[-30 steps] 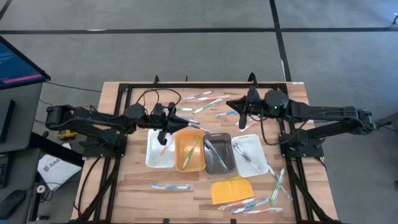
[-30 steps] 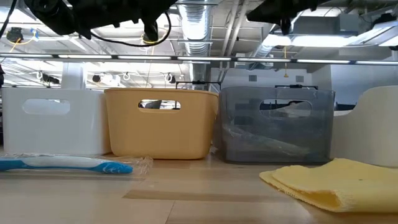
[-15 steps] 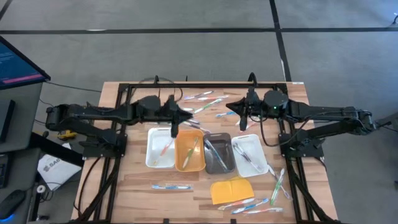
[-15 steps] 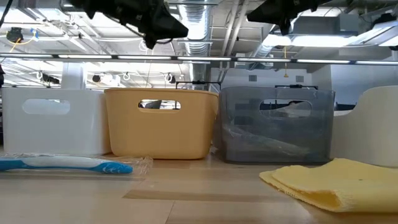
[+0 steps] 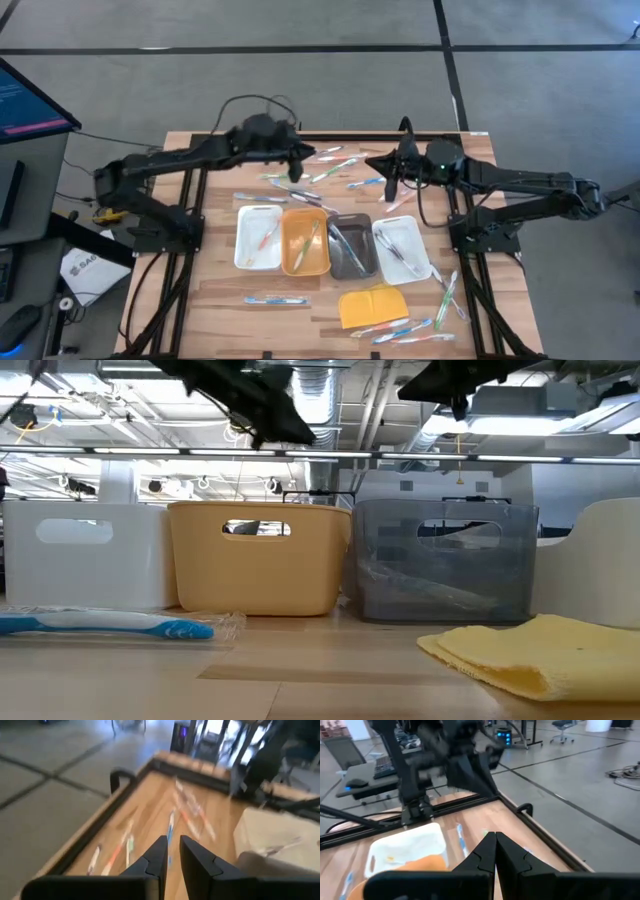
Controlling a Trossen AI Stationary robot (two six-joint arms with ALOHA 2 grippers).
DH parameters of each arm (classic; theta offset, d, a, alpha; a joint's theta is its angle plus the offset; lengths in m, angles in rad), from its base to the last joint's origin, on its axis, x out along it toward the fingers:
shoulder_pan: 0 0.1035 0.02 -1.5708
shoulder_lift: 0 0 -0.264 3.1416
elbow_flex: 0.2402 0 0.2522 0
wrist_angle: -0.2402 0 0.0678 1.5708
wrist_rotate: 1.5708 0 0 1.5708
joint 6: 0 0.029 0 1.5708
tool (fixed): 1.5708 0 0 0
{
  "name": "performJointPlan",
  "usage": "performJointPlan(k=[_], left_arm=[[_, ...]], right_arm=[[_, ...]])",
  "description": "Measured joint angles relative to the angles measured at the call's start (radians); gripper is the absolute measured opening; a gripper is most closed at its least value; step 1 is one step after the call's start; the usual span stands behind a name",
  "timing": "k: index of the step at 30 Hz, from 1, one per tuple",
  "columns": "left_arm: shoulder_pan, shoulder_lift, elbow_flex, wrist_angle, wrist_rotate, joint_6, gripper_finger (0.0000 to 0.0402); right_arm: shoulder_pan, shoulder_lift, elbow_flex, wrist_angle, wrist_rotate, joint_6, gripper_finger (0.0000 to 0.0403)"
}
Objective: Pick & Place Toothbrushes
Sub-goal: Put the green toothbrush into the yellow bin
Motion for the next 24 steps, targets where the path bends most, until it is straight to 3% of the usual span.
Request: performJointPlan(k=[10,18,24], left_arm=[[0.006,0.384,0.254,-0.125,0.009,0.042,0.0044],[0.05,0.563,0.374,-0.349,0.008,0.034,0.0044],[0.06,0.643,0.449,-0.382,0.038,0.035,0.0044]], right_arm=[[-0.024,0.0,0.0,-0.056,-0.001,0.0,0.0001],[-0.024,0.0,0.0,-0.105,-0.001,0.0,0.0001],[-0.024,0.0,0.0,-0.108,0.0,0.034,0.0001]])
